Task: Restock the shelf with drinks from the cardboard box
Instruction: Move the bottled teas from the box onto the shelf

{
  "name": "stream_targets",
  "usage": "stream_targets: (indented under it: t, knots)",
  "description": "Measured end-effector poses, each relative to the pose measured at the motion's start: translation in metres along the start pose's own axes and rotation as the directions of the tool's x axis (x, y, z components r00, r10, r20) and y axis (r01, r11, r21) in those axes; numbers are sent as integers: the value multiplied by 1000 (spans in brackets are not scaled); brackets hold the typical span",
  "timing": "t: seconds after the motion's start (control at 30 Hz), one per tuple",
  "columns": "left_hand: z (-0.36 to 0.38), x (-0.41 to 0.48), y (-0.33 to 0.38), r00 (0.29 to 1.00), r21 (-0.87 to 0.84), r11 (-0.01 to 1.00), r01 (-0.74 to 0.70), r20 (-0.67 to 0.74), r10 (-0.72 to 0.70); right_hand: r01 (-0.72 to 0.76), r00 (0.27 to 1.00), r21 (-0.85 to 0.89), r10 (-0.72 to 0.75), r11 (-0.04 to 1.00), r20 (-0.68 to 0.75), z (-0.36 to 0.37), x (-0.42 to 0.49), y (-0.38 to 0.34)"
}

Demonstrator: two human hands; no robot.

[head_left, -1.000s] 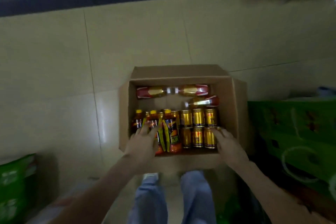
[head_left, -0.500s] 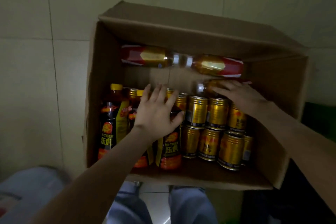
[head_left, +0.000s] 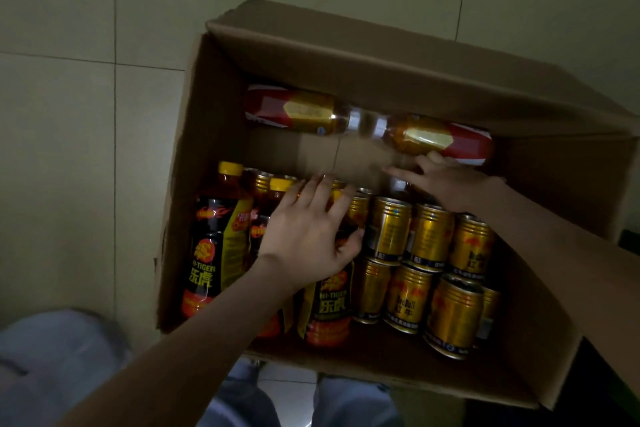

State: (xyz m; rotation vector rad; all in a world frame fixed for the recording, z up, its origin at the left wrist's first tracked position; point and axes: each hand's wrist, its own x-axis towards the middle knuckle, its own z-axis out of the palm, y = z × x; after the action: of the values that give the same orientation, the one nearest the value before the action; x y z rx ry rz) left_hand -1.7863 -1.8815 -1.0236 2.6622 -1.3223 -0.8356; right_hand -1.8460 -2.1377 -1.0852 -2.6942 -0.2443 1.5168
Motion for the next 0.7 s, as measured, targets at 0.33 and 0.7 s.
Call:
stream_targets:
  t: [0.33, 0.7]
  knots:
    - [-7, 2, 3, 999, -33, 999, 30, 32, -29, 66, 979, 185, -28, 981, -201, 3, -32, 9]
    - [-16, 22, 28, 1000, -466, 885, 21, 10, -18, 133, 835, 603, 239, 787, -496, -18, -84, -15]
